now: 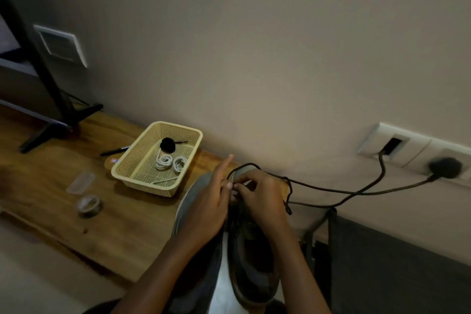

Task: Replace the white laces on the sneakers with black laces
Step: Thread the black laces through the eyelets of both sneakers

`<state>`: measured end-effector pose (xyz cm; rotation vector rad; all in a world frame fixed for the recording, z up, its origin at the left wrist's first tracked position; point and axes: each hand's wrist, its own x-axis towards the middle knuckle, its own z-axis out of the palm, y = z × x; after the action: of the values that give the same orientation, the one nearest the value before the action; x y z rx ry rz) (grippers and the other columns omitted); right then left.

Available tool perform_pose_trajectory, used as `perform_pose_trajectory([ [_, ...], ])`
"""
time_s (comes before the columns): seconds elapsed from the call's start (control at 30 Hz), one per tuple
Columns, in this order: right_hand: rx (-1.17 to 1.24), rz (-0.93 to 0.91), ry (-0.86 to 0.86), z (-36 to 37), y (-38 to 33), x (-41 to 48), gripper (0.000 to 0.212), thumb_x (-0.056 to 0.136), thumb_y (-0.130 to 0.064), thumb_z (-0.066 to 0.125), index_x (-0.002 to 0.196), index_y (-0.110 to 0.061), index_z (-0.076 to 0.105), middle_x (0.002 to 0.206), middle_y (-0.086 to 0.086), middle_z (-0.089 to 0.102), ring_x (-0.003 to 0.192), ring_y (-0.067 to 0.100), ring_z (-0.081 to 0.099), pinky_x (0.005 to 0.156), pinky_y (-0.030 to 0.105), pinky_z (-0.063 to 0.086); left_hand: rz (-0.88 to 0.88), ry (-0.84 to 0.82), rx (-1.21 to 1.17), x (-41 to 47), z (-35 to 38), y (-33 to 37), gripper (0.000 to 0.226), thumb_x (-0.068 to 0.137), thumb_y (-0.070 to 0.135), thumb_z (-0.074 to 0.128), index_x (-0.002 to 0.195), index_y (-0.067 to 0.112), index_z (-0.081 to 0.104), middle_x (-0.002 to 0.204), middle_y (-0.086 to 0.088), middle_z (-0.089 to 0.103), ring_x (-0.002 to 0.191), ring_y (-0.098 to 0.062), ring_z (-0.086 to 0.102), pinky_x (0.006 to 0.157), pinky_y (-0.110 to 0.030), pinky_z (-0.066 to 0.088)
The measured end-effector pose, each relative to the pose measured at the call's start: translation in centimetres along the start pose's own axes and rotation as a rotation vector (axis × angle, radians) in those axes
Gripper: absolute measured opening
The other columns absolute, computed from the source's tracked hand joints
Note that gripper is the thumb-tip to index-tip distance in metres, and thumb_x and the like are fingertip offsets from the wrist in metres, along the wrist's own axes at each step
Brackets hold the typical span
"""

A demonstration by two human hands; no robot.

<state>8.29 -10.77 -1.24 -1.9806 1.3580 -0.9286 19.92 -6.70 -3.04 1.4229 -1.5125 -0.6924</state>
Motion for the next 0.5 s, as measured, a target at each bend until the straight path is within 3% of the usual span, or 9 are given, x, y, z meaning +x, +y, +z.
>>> perform_pose_trajectory([
  [0.07,0.037,0.044,0.081,-0.2,0.4,0.4,0.015,0.087,-0.006,0.062,0.082,-0.021,0.062,0.079,-0.005,0.062,0.071,0.008,0.060,0.066,0.022,0.050,-0.053,0.083,-0.115,0.2,0.2,0.0,0.046,0.100,0.020,0.042,0.141,0.038,0.030,0.074,0.012,0.067,0.058,-0.005,0.058,0.056,-0.025,0.046],
  [0.1,0.067,0.080,0.203,-0.7,0.7,0.6,0.013,0.088,-0.005,0.060,0.084,-0.018,0.062,0.081,-0.001,0.063,0.074,0.013,0.061,0.069,0.028,0.051,-0.081,0.130,-0.155,0.4,0.3,0.1,0.043,0.100,0.019,0.043,0.137,0.037,0.035,0.079,0.014,0.069,0.064,-0.006,0.062,0.061,-0.026,0.048],
  [0.17,0.087,0.103,0.580,-2.5,1.5,0.9,0.010,0.088,-0.001,0.057,0.093,-0.008,0.062,0.091,0.008,0.064,0.086,0.022,0.060,0.081,0.038,0.051,-0.122,0.177,-0.135,0.9,0.5,0.2,0.035,0.098,0.014,0.046,0.128,0.033,0.044,0.090,0.012,0.070,0.076,-0.005,0.065,0.071,-0.029,0.051],
  [0.23,-0.013,0.047,0.920,-4.4,2.0,0.8,0.012,0.089,0.002,0.053,0.100,0.001,0.059,0.104,0.016,0.062,0.101,0.026,0.056,0.093,0.034,0.044,-0.156,0.124,-0.016,1.2,0.9,0.3,0.030,0.096,0.013,0.049,0.119,0.032,0.052,0.095,0.013,0.068,0.081,-0.002,0.063,0.073,-0.026,0.050],
  [0.27,-0.119,0.022,1.010,-5.1,2.3,0.7,0.012,0.089,0.000,0.053,0.099,0.001,0.059,0.109,0.018,0.061,0.107,0.029,0.055,0.097,0.034,0.039,-0.167,0.071,0.042,1.2,1.3,0.4,0.027,0.096,0.015,0.050,0.117,0.030,0.055,0.099,0.014,0.067,0.086,-0.002,0.062,0.077,-0.023,0.049],
  [0.33,-0.286,0.037,1.024,-5.7,2.6,0.4,0.010,0.087,-0.003,0.056,0.096,-0.002,0.060,0.113,0.020,0.060,0.108,0.035,0.051,0.097,0.029,0.036,-0.176,-0.044,0.134,0.9,2.0,0.4,0.022,0.095,0.026,0.052,0.116,0.030,0.058,0.106,0.016,0.062,0.103,-0.004,0.058,0.091,-0.026,0.045],
  [0.4,-0.242,0.206,0.872,-5.2,3.0,0.2,0.011,0.085,-0.006,0.063,0.096,-0.008,0.063,0.106,0.019,0.055,0.098,0.029,0.044,0.081,0.012,0.030,-0.161,-0.131,0.279,0.4,2.6,0.5,0.024,0.094,0.037,0.052,0.117,0.034,0.057,0.113,0.019,0.056,0.114,-0.003,0.047,0.104,-0.031,0.031],
  [0.43,-0.208,0.301,0.755,-4.9,3.4,0.2,0.010,0.086,-0.009,0.064,0.095,-0.011,0.064,0.103,0.016,0.051,0.095,0.027,0.042,0.075,0.014,0.026,-0.149,-0.145,0.367,0.3,2.8,0.5,0.025,0.093,0.041,0.051,0.117,0.035,0.056,0.119,0.020,0.053,0.118,-0.003,0.042,0.104,-0.032,0.025],
  [0.5,-0.235,0.395,0.495,-4.3,4.4,0.1,0.005,0.089,-0.016,0.062,0.093,-0.017,0.064,0.098,0.007,0.052,0.097,0.028,0.045,0.077,0.026,0.027,-0.146,-0.169,0.506,0.4,3.0,0.5,0.027,0.092,0.045,0.050,0.118,0.038,0.056,0.132,0.020,0.044,0.128,-0.005,0.030,0.106,-0.035,0.019],
])
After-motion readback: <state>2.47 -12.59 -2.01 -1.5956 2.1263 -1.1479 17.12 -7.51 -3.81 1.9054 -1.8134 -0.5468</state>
